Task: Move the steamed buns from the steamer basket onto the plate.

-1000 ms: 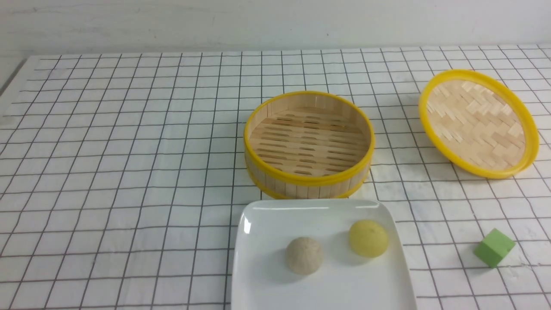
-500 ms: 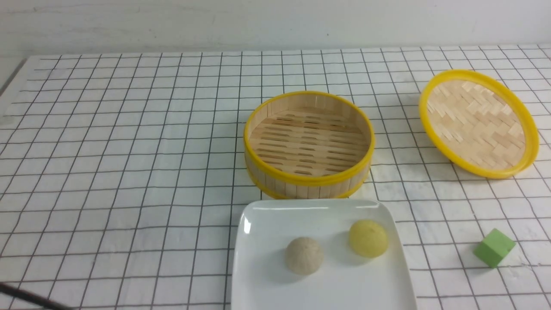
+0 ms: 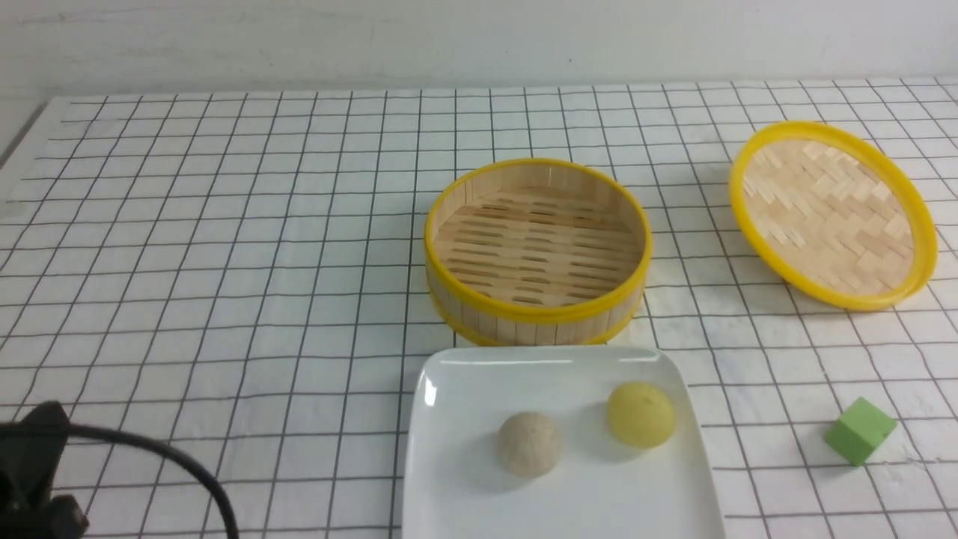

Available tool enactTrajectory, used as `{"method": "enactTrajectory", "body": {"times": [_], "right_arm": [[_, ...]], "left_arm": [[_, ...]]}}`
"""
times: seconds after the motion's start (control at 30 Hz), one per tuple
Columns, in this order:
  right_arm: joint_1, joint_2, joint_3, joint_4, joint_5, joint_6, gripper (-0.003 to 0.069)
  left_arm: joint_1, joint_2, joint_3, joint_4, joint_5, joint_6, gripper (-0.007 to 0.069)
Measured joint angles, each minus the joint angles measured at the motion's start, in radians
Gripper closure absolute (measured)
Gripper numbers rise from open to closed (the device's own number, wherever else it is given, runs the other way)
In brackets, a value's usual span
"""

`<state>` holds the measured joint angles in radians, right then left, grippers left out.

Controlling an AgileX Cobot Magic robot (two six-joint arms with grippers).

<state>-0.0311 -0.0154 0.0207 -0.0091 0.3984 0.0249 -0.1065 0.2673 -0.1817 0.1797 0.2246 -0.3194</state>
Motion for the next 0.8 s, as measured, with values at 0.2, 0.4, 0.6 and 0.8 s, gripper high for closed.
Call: {"method": "enactTrajectory", "body": {"times": [0.2,0.4,0.6,0.8], "right_arm": [[0.000,0.000,0.000,0.000,0.000,0.000,0.0419],[0.000,0.000,0.000,0.000,0.000,0.000,0.0419],[0.000,0.000,0.000,-0.001,0.000,0.000,0.0419],[0.000,0.000,0.000,-0.001,0.000,0.000,0.0419]], "left_arm": [[0.052,-0.155,0.124,-0.085,0.013,0.044,0.0270],[0.069,-0.246,0.131,-0.099,0.142,0.080,0.0270],[0.069,-0.278,0.131,-0.101,0.238,0.141,0.0270],[0.069,-0.280,0.139,-0.102,0.244,0.167,0.0270]]}}
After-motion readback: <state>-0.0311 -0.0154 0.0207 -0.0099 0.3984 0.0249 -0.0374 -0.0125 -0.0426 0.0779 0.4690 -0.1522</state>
